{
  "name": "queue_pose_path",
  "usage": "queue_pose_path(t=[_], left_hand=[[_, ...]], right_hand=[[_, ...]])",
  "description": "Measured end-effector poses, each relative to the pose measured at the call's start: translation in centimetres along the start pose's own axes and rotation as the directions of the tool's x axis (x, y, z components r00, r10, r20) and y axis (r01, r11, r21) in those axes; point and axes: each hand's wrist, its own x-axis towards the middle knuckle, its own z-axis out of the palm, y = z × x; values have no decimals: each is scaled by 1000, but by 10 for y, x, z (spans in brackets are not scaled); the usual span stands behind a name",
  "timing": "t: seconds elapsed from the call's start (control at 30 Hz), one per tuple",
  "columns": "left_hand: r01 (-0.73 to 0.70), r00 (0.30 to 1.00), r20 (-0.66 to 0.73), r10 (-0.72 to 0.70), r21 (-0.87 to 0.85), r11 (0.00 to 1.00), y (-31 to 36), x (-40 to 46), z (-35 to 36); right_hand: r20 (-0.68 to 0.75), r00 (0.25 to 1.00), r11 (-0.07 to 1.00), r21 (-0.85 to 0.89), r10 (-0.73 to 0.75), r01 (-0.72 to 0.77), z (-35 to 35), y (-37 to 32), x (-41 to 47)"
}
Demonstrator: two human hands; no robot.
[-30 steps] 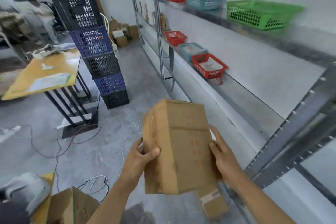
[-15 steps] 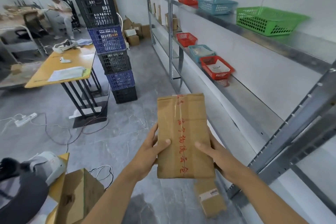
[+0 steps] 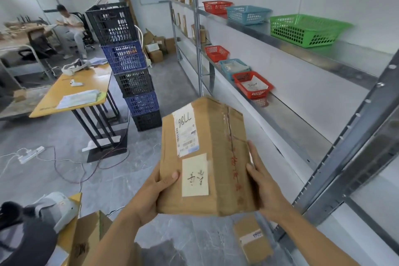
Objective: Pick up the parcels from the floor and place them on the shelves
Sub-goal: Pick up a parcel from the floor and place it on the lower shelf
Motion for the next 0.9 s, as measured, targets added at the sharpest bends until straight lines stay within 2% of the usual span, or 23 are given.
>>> queue_pose_path(t=[0.1,0.17,0.37,0.6,0.73,0.83,0.9], left_hand=[[74,990,130,-61,-94,993,-3,-6,-7],[67,989,140,-54,-86,994,-5,-9,-3],[-11,994,104,13,-21,1000,-10,-16,12],[-67,990,134,54,95,993,-6,-14,5],[-189,975,178,134,347,919,3,-14,3],[-260,961,205,186,435,862,16,-15,0],[-313,950,166,265,495,811,21,-14,0]], right_hand=[[4,999,927,-375,-35,34,1,-4,6],[-34,999,891,-454,-39,19,2,-8,6],[-36,999,919,-394,-34,17,5,-15,1],[-50,998,959,-284,-27,12,0,-26,7],[-40,999,977,-212,15,-23,-8,-42,13],[-73,997,994,-103,31,-38,-12,-43,7],[-105,994,997,-70,20,-28,-16,-43,3]])
